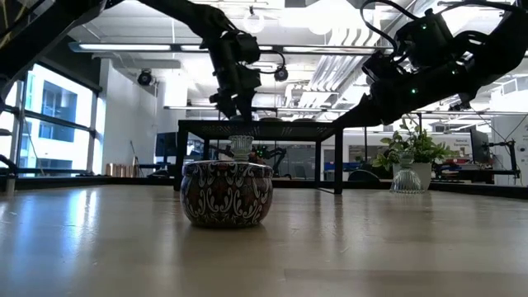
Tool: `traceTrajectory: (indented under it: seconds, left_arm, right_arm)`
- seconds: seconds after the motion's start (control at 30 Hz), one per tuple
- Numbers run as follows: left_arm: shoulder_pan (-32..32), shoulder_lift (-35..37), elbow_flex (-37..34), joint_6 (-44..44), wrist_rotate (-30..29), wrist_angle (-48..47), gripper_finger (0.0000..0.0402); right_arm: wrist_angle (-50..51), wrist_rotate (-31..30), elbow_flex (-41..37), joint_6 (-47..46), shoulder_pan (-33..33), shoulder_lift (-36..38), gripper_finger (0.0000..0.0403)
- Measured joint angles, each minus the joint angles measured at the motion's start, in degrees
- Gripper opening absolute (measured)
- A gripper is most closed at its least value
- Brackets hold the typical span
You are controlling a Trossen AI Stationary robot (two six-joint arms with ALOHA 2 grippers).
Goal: Pick & Place candle stick holders
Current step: Align the blue scented candle with the other scented candle on the shelf
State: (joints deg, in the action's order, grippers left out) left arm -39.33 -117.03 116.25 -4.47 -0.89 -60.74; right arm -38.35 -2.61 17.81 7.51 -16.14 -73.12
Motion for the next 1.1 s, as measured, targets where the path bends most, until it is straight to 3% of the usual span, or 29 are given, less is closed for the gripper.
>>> traceTrajectory:
  seconds: [0.63, 1.1]
  left_arm:
    - [1.4, -0.1, 0.0, 0.4, 1.6, 3.8, 0.0296]
    - [1.7, 0.0, 0.0, 0.2, -3.4, -0.6, 0.0296]
  right_arm:
    - [0.0, 0.0, 0.0, 0.0, 0.0, 0.0, 0.0002]
    - [0.0, 0.1, 0.0, -0.2, 0.0, 0.0, 0.0002]
